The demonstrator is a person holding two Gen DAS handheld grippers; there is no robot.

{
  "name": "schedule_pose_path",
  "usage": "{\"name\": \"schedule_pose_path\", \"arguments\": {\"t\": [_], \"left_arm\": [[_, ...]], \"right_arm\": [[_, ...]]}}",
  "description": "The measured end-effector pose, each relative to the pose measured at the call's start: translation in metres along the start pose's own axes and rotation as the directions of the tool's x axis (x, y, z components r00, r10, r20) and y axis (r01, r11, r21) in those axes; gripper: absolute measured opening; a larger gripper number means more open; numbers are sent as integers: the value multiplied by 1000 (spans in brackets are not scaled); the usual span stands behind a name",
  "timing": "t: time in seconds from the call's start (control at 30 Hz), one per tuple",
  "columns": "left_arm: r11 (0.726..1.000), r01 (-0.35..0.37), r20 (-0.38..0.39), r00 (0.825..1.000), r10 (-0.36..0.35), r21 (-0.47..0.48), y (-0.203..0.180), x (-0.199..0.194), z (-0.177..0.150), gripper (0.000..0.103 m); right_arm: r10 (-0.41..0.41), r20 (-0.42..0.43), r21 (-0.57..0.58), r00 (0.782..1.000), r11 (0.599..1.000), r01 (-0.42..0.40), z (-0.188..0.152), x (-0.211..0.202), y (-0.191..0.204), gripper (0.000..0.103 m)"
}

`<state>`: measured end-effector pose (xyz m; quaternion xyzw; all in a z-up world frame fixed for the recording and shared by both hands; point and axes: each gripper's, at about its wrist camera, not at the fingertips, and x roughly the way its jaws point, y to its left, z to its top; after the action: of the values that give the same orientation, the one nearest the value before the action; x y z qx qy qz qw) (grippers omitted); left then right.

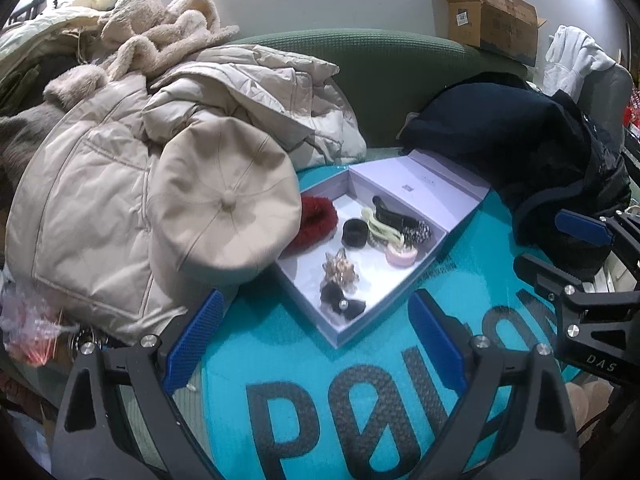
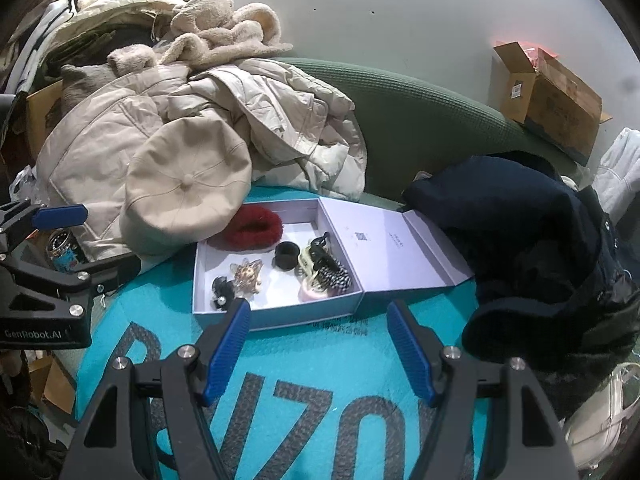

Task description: Organize objects

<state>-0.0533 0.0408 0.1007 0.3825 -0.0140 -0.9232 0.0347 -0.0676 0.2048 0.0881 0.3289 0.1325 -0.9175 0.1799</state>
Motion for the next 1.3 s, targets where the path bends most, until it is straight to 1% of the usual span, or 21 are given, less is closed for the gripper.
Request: {"name": "schedule_pose_path", "arguments": {"t": [0.37, 0.67, 0.8, 1.07, 1.3], "left_arm": [[999, -11, -5, 1000, 11, -36, 5, -19, -42, 93], [999, -13, -28, 1000, 12, -36, 7, -21, -62, 93], [1000, -2, -41, 999, 1, -29, 6, -17, -66, 93], [1000, -6, -40, 999, 6, -15, 1, -17, -66, 93], [1000, 1, -63, 998, -1, -7, -4, -11, -67, 93]], "right_arm": [[23, -24, 33, 999, 999, -22, -28, -7, 16, 71], [26, -41, 56, 999, 998, -24, -44, -7, 23, 71], [22, -43, 62, 999, 998, -19, -47, -8, 22, 71], [17, -48, 73, 999, 997, -13, -53, -10, 20, 71], [11, -58, 74, 998, 997, -7, -58, -11, 17, 71]]}}
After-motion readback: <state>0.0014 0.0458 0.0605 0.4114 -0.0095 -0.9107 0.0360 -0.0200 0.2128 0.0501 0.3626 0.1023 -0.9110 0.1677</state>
